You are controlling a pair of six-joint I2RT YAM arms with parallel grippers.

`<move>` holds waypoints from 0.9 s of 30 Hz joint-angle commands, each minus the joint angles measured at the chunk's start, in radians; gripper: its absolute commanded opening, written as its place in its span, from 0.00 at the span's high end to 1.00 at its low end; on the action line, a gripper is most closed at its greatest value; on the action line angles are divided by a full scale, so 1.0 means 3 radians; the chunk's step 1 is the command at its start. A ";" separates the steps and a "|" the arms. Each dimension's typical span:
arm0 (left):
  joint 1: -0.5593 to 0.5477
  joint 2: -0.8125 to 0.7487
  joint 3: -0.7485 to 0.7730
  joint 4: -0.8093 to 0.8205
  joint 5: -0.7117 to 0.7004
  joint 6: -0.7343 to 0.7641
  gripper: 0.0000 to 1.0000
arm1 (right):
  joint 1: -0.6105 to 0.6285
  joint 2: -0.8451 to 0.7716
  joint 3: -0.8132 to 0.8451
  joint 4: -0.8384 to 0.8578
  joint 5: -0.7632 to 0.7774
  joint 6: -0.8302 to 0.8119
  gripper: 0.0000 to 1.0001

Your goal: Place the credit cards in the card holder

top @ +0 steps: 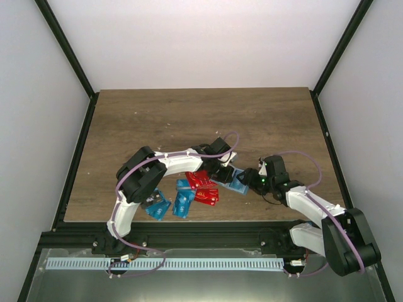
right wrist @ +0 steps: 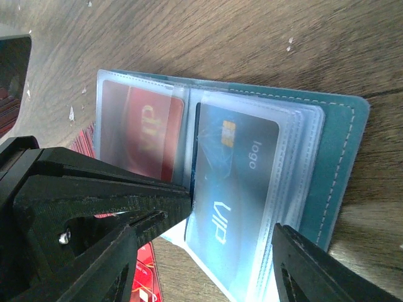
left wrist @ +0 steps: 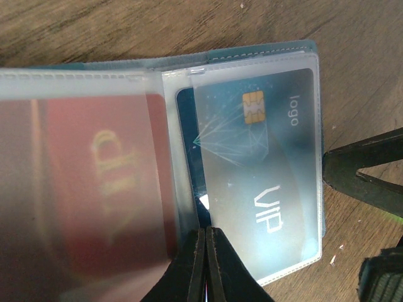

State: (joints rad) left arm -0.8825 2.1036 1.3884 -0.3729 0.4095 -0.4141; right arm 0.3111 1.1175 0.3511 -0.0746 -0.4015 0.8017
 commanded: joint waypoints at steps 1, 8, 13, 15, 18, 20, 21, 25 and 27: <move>-0.0028 0.0167 -0.0065 -0.0069 -0.0097 0.0036 0.96 | 0.0012 -0.0013 0.0128 0.0019 -0.0038 -0.0041 0.40; -0.0032 0.0180 -0.0057 -0.0071 -0.0087 0.0036 0.96 | 0.0012 0.0026 0.0108 0.0020 0.0017 -0.0034 0.40; -0.0038 0.0178 -0.0049 -0.0071 -0.0087 0.0035 0.96 | 0.0015 0.0114 0.0100 0.0114 -0.0032 -0.0029 0.40; -0.0039 0.0180 -0.0052 -0.0071 -0.0087 0.0038 0.96 | 0.0013 0.0144 0.0107 0.0142 -0.0046 -0.0024 0.41; -0.0041 0.0177 -0.0051 -0.0072 -0.0087 0.0038 0.96 | 0.0015 0.0173 0.0112 0.0178 -0.0066 -0.0024 0.41; -0.0044 0.0178 -0.0052 -0.0076 -0.0086 0.0036 0.96 | 0.0014 0.0182 0.0125 0.0185 -0.0077 -0.0025 0.41; -0.0044 0.0179 -0.0052 -0.0077 -0.0087 0.0039 0.96 | 0.0012 0.0183 0.0128 0.0184 -0.0077 -0.0024 0.41; -0.0047 0.0178 -0.0046 -0.0084 -0.0089 0.0041 0.96 | 0.0013 0.0169 0.0142 0.0164 -0.0083 -0.0028 0.41; -0.0049 0.0176 -0.0041 -0.0086 -0.0087 0.0041 0.96 | 0.0013 0.0163 0.0151 0.0161 -0.0084 -0.0029 0.42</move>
State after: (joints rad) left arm -0.8825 2.1044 1.3884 -0.3717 0.4114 -0.4141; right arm 0.3111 1.1671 0.3519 -0.0383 -0.4118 0.8017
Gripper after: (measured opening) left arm 0.039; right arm 0.588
